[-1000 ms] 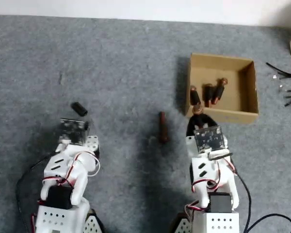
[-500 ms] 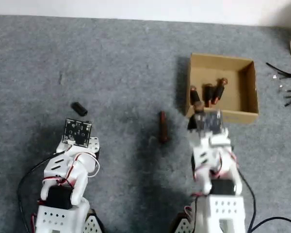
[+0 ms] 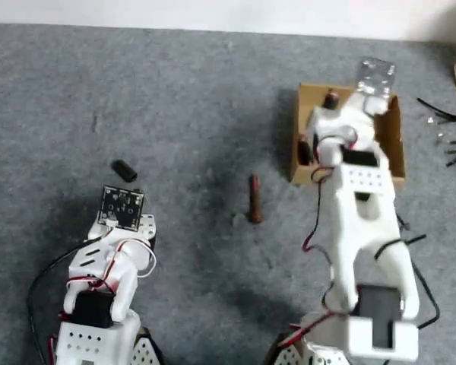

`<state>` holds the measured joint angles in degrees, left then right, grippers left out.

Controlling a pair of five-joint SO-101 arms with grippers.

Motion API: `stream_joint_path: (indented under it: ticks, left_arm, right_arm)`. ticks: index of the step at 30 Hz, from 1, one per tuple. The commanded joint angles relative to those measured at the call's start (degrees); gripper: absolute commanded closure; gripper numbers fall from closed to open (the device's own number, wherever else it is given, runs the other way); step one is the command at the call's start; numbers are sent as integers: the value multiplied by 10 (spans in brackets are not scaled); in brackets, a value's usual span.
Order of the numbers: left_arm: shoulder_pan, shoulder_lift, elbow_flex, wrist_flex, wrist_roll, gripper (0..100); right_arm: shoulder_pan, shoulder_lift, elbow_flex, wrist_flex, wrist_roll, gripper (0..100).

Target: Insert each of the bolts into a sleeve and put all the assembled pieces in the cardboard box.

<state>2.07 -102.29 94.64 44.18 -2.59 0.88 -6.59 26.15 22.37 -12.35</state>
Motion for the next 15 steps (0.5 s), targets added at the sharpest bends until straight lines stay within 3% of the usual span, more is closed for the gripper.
stream_joint_path:
  ticks: [1, 7, 15]
  left_arm:
    - [-2, -3, -6, -17, -3, 983]
    - [-2, -3, -6, -17, -2, 983]
    - [-2, -3, -6, -17, -2, 983]
  right_arm:
    - [44, 47, -45, -21, -122, 994]
    - [82, 131, -67, -21, -224, 994]
    - [95, 159, -72, -20, -225, 992]
